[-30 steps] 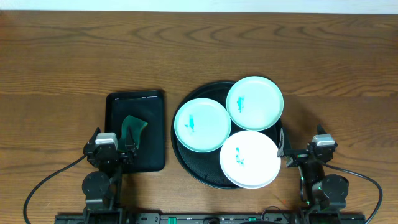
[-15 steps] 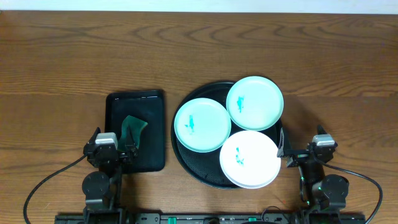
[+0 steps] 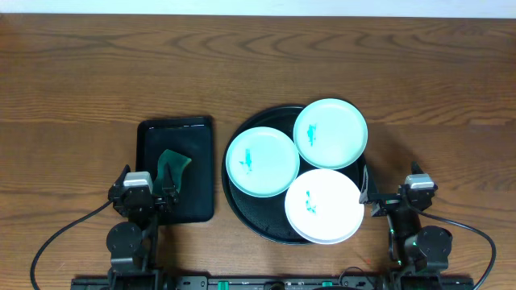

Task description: Clean dirty plates on tray and stack at the side

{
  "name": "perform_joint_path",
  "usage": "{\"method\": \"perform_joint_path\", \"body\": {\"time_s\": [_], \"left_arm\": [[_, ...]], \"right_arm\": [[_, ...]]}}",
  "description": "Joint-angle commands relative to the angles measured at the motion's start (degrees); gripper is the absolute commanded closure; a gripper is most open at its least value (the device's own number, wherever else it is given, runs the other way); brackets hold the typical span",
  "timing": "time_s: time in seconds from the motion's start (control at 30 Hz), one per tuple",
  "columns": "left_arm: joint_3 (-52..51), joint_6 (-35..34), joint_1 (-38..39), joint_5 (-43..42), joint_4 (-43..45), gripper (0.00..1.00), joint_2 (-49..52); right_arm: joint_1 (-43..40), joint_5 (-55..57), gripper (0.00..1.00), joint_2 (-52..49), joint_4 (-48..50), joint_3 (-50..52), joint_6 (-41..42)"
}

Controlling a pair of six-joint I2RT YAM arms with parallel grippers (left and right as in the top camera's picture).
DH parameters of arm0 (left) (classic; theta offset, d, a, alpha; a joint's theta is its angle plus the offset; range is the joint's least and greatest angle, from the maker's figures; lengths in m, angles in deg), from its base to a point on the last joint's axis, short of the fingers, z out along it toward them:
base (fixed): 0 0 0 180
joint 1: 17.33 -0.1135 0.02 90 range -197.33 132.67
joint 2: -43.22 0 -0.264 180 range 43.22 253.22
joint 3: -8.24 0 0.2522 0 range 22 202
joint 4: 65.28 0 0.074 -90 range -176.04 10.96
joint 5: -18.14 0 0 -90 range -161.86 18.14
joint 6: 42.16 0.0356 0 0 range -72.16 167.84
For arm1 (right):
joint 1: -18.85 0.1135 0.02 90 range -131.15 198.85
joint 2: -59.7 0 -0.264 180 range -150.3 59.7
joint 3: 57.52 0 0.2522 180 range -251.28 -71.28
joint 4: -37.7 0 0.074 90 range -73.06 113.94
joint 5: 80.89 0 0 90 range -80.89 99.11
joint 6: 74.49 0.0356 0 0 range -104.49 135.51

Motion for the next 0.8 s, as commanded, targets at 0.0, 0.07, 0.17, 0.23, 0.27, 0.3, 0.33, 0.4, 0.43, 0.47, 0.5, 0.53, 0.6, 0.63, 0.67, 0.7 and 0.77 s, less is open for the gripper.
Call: {"method": "perform_joint_path", "body": {"time_s": [0.0, 0.07, 0.17, 0.23, 0.27, 0.3, 0.33, 0.4, 0.43, 0.47, 0.5, 0.53, 0.6, 0.63, 0.67, 0.7, 0.77], "left_arm": [[-0.50, -0.44, -0.20, 0.72, -2.80, 0.19, 0.00], [-0.48, -0.44, -0.20, 0.72, -2.82, 0.19, 0.00], [-0.48, -0.46, -0.20, 0.70, -2.82, 0.19, 0.00], [-0.48, -0.46, -0.20, 0.70, -2.82, 0.19, 0.00], [-0.48, -0.44, -0.20, 0.70, -2.75, 0.19, 0.00], [-0.48, -0.44, -0.22, 0.70, -2.67, 0.19, 0.00], [-0.48, -0.44, -0.20, 0.70, -2.75, 0.19, 0.00], [-0.48, -0.46, -0.20, 0.68, -2.75, 0.18, 0.00], [-0.48, -0.66, -0.20, 0.63, -2.80, 0.19, 0.00], [-0.48, -2.47, -0.20, 0.63, -2.86, 0.19, 0.02], [-0.48, -3.93, -0.20, 0.63, -2.86, 0.19, 0.09], [-0.48, -5.40, -0.20, 0.63, -2.86, 0.19, 0.31], [-0.48, -8.13, -0.20, 0.42, -2.86, 0.18, 1.20], [-0.48, -9.99, -0.20, -0.55, -2.82, 0.18, 2.05], [-0.46, -11.37, -0.20, -1.92, -2.75, 0.18, 2.99], [-0.44, -12.59, -0.20, -3.65, -2.56, 0.18, 4.26], [-0.33, -14.99, -0.20, -6.10, -2.54, 0.18, 6.95]], "right_arm": [[0.44, -0.11, 0.01, -0.13, -0.20, 0.09, -0.04], [0.44, -0.11, 0.01, -0.13, -0.22, 0.09, -0.04], [0.44, -0.11, 0.01, -0.13, -0.22, 0.09, -0.04], [0.44, -0.11, 0.01, -0.13, -0.22, 0.09, -0.04], [0.44, -0.11, 0.01, -0.13, -0.22, 0.09, -0.04], [0.44, -0.11, 0.01, -0.13, -0.22, 0.09, -0.04], [0.44, -0.11, 0.01, -0.13, -0.22, 0.09, -0.04], [0.44, -0.11, 0.01, -0.13, -0.20, 0.09, -0.04], [0.44, -0.11, 0.01, -0.13, -0.22, 0.09, -0.04], [0.44, -0.11, 0.01, -0.13, -0.20, 0.09, -0.04], [0.44, -0.11, 0.01, -0.13, -0.22, 0.09, -0.04], [0.44, -0.11, 0.01, -0.13, -0.22, 0.09, -0.04], [0.44, -0.11, 0.01, -0.13, -0.22, 0.09, -0.04], [0.44, -0.11, 0.01, -0.13, -0.20, 0.09, -0.04], [0.44, -0.11, 0.01, -0.13, -0.22, 0.09, -0.04], [0.44, -0.11, 0.01, -0.13, -0.22, 0.09, -0.04], [0.44, -0.11, 0.01, -0.13, -0.22, 0.09, -0.04]]}}
